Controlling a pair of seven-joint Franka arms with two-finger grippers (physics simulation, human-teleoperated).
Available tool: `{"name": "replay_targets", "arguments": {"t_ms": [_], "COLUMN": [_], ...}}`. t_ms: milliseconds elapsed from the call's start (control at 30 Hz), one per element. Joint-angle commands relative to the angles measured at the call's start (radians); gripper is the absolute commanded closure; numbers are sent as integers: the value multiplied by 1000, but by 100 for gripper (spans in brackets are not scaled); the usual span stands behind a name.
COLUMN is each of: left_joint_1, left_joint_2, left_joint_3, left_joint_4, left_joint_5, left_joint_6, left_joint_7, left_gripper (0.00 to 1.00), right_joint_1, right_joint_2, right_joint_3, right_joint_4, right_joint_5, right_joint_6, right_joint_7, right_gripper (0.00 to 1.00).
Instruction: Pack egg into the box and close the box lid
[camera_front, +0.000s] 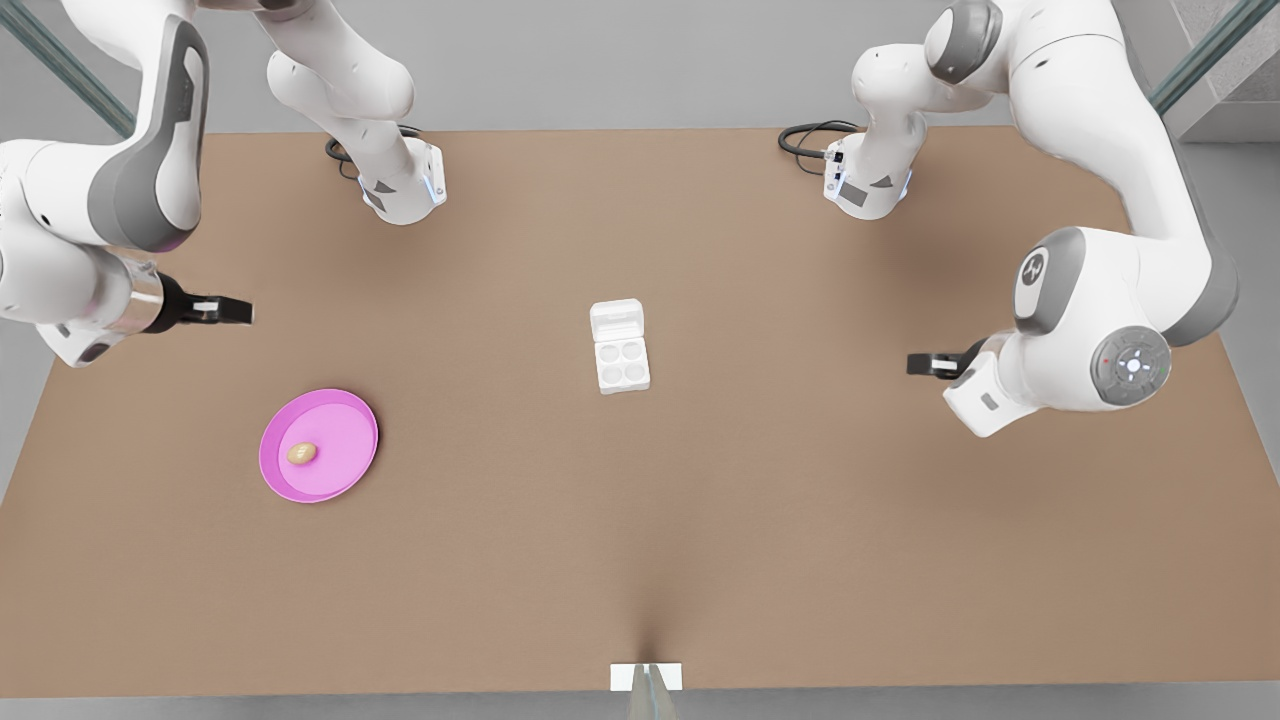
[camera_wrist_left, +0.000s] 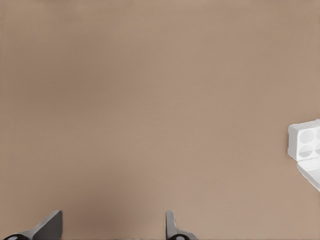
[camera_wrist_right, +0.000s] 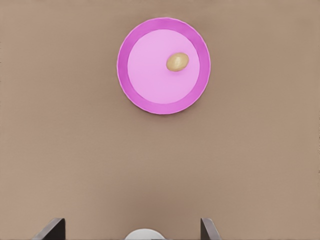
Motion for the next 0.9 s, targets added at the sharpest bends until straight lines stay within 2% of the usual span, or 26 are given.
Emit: {"name": "replay_targets", "arguments": {"t_ms": [0, 133, 167, 233, 400, 467, 533, 600, 633, 667, 700, 733, 833, 867], "left_joint_1": [-3, 0, 9, 8, 3, 5, 8, 2, -1, 0, 0, -1, -1, -3], "left_joint_2": [-1, -29, -33, -21, -23, -23, -23, -21, -21, -21, -21, -21, -20, -15], "left_joint_3": [-3, -9, -7, -7, -10, -6, -6, -6, -6, -6, -6, -6, -6, -7], "left_joint_4": [-1, -5, -12, -4, -9, -12, -13, -15, -15, -15, -15, -15, -15, -16], "left_joint_5": [5, -7, -4, -7, -9, -53, -48, -45, -45, -45, -45, -44, -47, -51], "left_joint_6": [171, 153, 97, 93, 90, 88, 88, 83, 83, 82, 82, 82, 82, 82], "left_joint_7": [-83, -90, -132, -129, -123, -132, -135, -135, -150, -155, -155, -158, -162, -166], "left_gripper": [0, 0, 0, 0, 0, 0, 0, 0, 0, 0, 0, 0, 0, 0], "right_joint_1": [14, 20, 23, 39, 63, 62, 46, 31, -1, -38, -124, -211, -193, -196], "right_joint_2": [0, 3, 18, 113, 299, 340, 478, 575, 575, 546, 448, 414, 422, 394], "right_joint_3": [0, 2, 4, 8, 11, 11, 7, 0, 0, 16, 91, 184, 186, 183], "right_joint_4": [0, 14, 20, 20, 22, 7, 39, 72, 63, -7, -145, -194, -199, -283], "right_joint_5": [0, -5, -5, -11, -20, -63, -66, -123, -127, -130, -146, -247, -276, -307], "right_joint_6": [176, 213, 235, 340, 444, 423, 452, 644, 667, 774, 921, 955, 967, 1079], "right_joint_7": [-62, -62, -63, -63, -65, -60, -63, -103, -143, -163, -163, -157, -146, -144], "right_gripper": [0, 0, 0, 0, 0, 0, 0, 0, 0, 0, 0, 0, 0, 0]}}
